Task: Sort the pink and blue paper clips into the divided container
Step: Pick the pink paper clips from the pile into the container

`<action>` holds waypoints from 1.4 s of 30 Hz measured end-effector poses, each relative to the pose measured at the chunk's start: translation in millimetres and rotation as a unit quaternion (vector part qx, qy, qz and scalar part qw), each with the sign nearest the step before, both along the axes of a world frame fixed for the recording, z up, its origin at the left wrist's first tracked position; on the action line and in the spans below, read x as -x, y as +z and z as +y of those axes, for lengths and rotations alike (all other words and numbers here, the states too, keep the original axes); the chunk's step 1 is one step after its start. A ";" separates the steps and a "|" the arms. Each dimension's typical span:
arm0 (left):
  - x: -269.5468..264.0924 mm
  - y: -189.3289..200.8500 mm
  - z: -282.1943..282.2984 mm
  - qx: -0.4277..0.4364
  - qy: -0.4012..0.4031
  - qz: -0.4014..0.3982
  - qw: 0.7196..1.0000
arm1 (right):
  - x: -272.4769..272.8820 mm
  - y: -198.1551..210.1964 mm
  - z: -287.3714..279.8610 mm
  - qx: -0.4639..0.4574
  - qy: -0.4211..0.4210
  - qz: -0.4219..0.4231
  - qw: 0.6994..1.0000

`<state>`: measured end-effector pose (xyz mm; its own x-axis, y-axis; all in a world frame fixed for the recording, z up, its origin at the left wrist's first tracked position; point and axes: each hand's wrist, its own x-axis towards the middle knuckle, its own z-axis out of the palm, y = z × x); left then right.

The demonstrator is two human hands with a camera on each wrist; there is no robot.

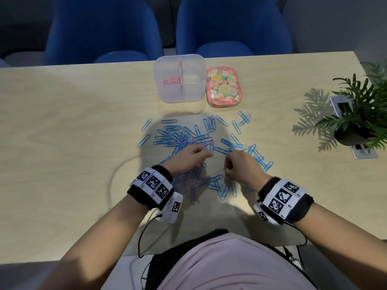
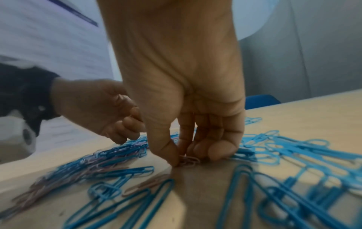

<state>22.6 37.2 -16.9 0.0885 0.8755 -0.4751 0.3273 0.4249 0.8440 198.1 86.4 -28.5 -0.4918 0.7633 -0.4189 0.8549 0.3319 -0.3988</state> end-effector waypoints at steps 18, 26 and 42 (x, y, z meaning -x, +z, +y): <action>-10.7 -9.9 -15.2 -0.072 -0.179 0.251 0.949 | -26.9 -4.7 4.1 0.082 -0.058 0.140 0.985; 15.6 -11.1 -9.0 -0.069 -0.001 0.133 0.989 | -30.0 4.0 -8.6 0.159 -0.079 0.211 0.961; 7.4 -12.8 -35.2 -0.113 -0.252 0.302 0.912 | -26.4 9.5 4.3 0.293 -0.125 0.273 0.908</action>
